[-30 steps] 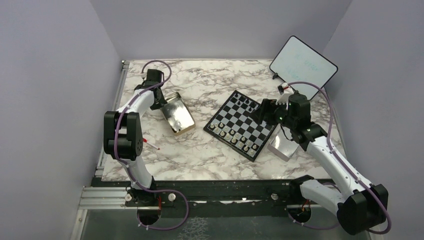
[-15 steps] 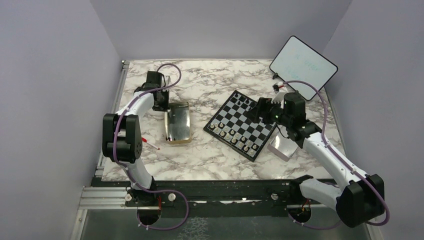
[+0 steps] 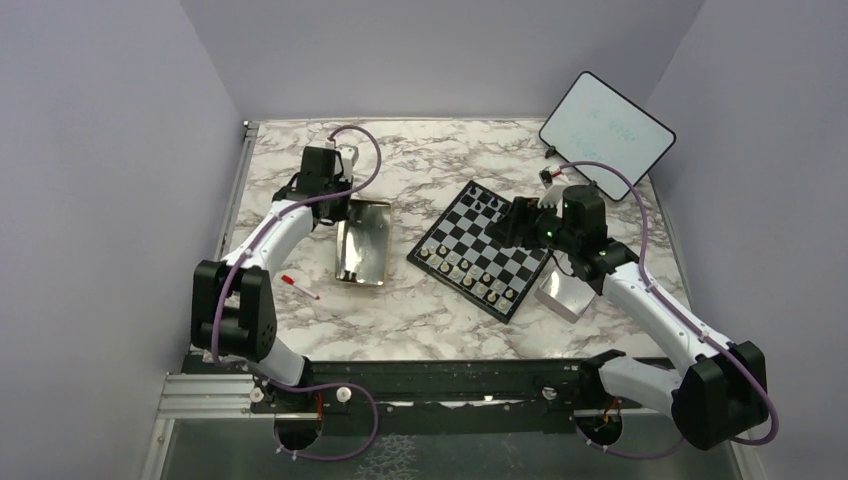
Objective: Set up the chess pieces on the board
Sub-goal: Adjust the storage box at the center of the board, then pick up the storage box at the center of the board.
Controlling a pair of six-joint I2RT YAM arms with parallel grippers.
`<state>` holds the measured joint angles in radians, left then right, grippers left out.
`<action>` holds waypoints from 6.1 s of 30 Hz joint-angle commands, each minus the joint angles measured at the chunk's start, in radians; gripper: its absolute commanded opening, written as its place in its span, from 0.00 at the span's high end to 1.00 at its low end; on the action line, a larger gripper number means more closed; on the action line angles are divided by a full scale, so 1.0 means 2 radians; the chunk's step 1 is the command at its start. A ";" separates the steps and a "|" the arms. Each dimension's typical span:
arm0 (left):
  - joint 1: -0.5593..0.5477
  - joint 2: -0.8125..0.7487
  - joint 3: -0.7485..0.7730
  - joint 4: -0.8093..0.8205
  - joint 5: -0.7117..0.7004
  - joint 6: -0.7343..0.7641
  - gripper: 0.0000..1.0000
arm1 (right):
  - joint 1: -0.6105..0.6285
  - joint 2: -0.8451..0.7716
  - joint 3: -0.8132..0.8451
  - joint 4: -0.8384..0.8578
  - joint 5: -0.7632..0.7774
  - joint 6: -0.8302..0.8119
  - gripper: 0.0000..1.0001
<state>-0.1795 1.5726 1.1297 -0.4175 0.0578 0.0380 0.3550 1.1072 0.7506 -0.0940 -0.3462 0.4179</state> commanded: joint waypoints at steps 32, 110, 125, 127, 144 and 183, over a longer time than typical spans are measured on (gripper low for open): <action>0.011 0.012 0.060 -0.016 -0.032 -0.085 1.00 | 0.163 0.125 0.116 0.059 0.049 0.012 0.30; 0.063 0.211 0.195 -0.168 0.248 0.506 0.52 | 0.171 0.042 0.111 -0.026 0.102 -0.068 0.29; 0.063 0.212 0.229 -0.168 0.201 0.411 0.95 | 0.172 0.054 0.107 -0.011 0.102 -0.065 0.29; 0.063 0.205 0.230 -0.168 0.202 0.381 0.98 | 0.172 0.060 0.108 -0.009 0.103 -0.061 0.29; 0.059 0.102 0.109 -0.005 0.184 0.134 1.00 | 0.171 0.132 0.166 -0.036 0.138 -0.047 0.12; 0.010 0.119 0.019 0.227 0.055 -0.128 1.00 | 0.178 0.464 0.468 -0.026 0.235 -0.044 0.54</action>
<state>-0.1577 1.8206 1.1553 -0.0280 0.2329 -0.1196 0.6987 1.9881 1.6329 -0.1898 0.0910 0.3168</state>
